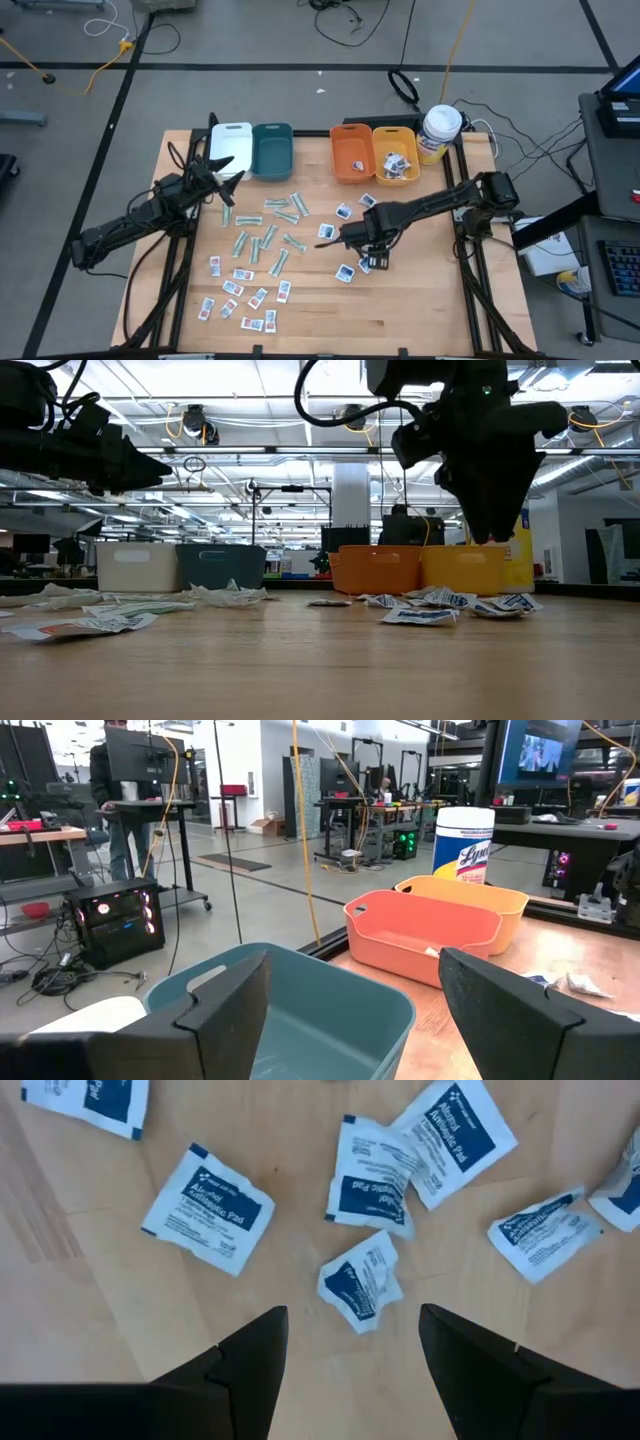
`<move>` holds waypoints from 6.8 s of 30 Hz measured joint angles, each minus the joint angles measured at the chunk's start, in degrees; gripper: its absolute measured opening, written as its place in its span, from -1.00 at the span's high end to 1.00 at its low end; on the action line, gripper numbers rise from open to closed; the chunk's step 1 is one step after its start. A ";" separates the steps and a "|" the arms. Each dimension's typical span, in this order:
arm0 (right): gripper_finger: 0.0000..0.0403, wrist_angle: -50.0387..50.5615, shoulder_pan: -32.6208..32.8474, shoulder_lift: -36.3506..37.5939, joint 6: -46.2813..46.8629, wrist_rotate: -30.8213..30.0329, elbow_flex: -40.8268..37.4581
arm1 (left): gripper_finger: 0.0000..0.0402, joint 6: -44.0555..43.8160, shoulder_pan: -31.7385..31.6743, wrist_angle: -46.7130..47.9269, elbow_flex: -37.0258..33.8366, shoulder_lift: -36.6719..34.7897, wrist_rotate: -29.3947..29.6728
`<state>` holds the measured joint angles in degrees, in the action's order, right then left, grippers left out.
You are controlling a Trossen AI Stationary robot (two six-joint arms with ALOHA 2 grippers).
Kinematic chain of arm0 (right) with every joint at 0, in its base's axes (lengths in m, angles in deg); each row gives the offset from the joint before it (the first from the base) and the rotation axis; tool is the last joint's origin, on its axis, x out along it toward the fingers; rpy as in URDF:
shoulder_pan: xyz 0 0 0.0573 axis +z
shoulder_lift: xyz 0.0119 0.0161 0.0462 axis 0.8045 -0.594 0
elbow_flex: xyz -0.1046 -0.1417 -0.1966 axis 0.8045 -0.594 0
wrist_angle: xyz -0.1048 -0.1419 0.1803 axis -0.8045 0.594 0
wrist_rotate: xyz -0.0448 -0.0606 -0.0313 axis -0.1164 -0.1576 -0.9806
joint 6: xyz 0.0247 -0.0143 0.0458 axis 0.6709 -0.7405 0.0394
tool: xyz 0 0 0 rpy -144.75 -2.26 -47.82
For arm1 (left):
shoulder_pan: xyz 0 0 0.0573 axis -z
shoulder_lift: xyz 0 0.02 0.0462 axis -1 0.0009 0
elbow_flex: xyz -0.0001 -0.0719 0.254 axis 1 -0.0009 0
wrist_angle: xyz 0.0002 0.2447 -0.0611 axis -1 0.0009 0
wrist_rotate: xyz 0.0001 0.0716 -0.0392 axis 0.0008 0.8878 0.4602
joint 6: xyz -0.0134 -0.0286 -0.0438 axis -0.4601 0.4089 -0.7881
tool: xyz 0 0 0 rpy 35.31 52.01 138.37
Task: Pick & Place First Aid Supplies
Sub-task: Put the alcohol pad into the orange bin
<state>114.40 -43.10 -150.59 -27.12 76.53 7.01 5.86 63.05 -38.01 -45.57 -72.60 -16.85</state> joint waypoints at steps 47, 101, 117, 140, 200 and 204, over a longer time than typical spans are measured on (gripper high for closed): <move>0.98 -4.10 -8.57 5.35 -19.22 6.41 -3.44 | -0.48 0.00 0.00 -0.02 0.00 0.00 0.00; 0.97 -23.29 -41.25 -6.82 -48.00 -0.87 8.26 | -0.48 -0.01 -0.02 -0.01 0.01 -0.01 -0.01; 0.37 -22.98 -41.27 -8.70 -43.74 -1.31 8.26 | -0.48 -0.02 -0.02 0.00 0.00 -0.02 -0.02; -0.05 -14.46 -36.66 4.56 -37.55 -6.87 8.28 | -0.48 0.00 -0.02 0.00 0.02 0.00 -0.02; 0.41 -31.55 -22.76 6.29 7.26 4.76 -24.16 | -0.48 -0.01 -0.01 0.00 0.02 -0.01 -0.02; 0.83 -31.85 -22.72 6.25 4.64 5.13 -24.14 | -0.48 0.00 -0.02 0.00 0.02 -0.02 -0.02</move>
<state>82.54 -65.81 -144.34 -22.49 81.65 -17.13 5.85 63.03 -38.01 -45.55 -72.62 -16.87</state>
